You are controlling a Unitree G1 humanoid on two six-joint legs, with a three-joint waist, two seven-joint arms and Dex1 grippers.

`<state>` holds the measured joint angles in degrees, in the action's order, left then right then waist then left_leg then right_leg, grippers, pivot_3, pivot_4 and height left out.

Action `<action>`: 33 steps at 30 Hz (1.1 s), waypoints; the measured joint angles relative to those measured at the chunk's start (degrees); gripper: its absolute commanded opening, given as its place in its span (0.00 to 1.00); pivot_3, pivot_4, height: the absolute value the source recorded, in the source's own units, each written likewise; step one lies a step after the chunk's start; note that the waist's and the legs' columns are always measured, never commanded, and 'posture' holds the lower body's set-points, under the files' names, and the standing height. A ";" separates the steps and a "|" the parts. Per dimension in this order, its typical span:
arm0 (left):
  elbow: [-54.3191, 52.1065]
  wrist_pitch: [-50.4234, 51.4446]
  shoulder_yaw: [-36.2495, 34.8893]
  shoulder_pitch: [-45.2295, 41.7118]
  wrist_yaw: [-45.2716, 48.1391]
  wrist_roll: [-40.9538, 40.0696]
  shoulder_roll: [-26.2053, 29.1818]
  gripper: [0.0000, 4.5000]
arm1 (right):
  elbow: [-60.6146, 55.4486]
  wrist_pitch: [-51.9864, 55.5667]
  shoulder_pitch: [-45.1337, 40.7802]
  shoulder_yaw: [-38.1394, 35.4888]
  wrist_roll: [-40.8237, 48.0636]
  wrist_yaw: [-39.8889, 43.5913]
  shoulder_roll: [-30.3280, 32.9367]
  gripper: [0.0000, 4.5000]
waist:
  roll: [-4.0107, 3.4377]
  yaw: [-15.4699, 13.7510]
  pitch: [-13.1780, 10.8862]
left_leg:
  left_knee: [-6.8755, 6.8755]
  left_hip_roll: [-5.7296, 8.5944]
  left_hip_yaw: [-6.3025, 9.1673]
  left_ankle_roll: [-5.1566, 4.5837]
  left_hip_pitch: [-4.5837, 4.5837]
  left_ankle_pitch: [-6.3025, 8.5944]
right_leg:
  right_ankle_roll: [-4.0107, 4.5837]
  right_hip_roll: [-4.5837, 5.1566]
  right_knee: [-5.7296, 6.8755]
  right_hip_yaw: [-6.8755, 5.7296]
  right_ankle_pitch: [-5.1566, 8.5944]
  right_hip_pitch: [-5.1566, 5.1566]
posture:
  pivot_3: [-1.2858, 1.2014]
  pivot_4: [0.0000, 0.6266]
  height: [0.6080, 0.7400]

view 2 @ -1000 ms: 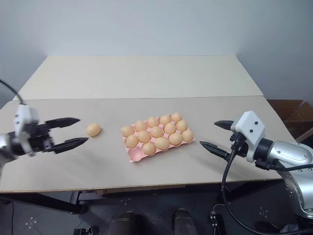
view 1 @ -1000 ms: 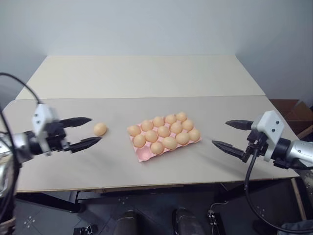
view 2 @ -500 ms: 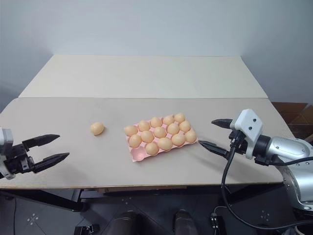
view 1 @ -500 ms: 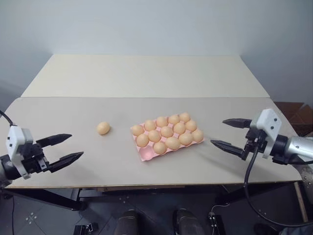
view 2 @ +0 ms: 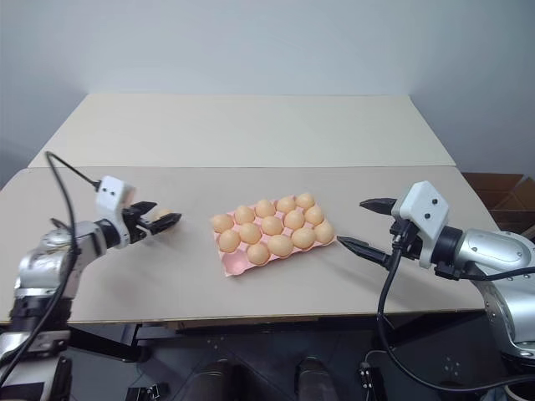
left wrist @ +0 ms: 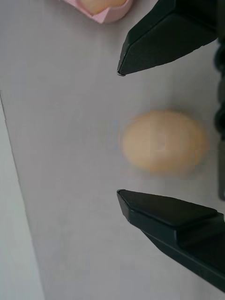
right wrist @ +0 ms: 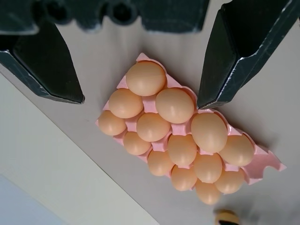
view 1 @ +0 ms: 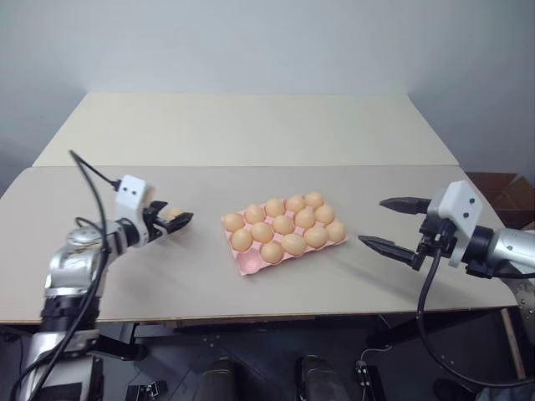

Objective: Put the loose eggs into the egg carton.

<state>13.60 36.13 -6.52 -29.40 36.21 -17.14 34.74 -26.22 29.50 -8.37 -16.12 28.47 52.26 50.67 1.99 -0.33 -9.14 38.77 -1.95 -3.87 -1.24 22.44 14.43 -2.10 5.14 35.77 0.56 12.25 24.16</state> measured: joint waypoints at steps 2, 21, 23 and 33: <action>3.41 0.37 1.30 -2.01 -1.26 1.44 -0.62 0.85 | -1.14 0.82 0.08 -0.19 0.59 -0.23 0.00 1.00 | 0.00 0.21 0.00 | -0.01 0.00 0.03 0.00 0.02 0.00 | 0.00 0.00 -0.01 0.01 0.00 0.03 | 0.52 0.24 1.00; -12.45 1.24 1.78 -1.04 17.62 -6.11 5.61 0.38 | -2.68 2.78 -0.33 -2.17 2.16 -4.27 0.09 1.00 | 0.00 0.25 0.00 | 0.04 0.01 0.10 0.00 0.07 0.00 | -0.02 0.07 -0.01 0.03 -0.02 0.04 | 0.52 0.24 1.00; -17.04 1.22 3.68 -0.72 22.59 -8.81 6.02 0.38 | -2.73 2.79 -0.32 -2.16 2.16 -4.84 -0.12 1.00 | -0.01 0.14 0.01 | 0.04 0.02 0.05 0.00 0.03 0.00 | -0.02 0.07 -0.01 0.02 -0.02 -0.01 | 0.52 0.24 1.00; -20.11 -5.01 16.99 0.52 29.55 -6.29 1.71 0.38 | -4.51 2.88 0.77 -1.93 2.18 -6.88 -0.93 1.00 | -0.01 0.00 0.01 | 0.05 0.03 0.04 -0.01 0.07 0.00 | -0.02 0.01 -0.03 0.05 -0.01 0.03 | 0.52 0.24 1.00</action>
<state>-6.51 31.12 10.47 -28.88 65.76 -23.44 36.45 -30.73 32.38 -7.60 -18.05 30.64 45.37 49.74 1.98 -0.33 -9.13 38.82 -1.92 -3.84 -1.25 22.51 14.43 -2.12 5.16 35.74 0.61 12.24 24.19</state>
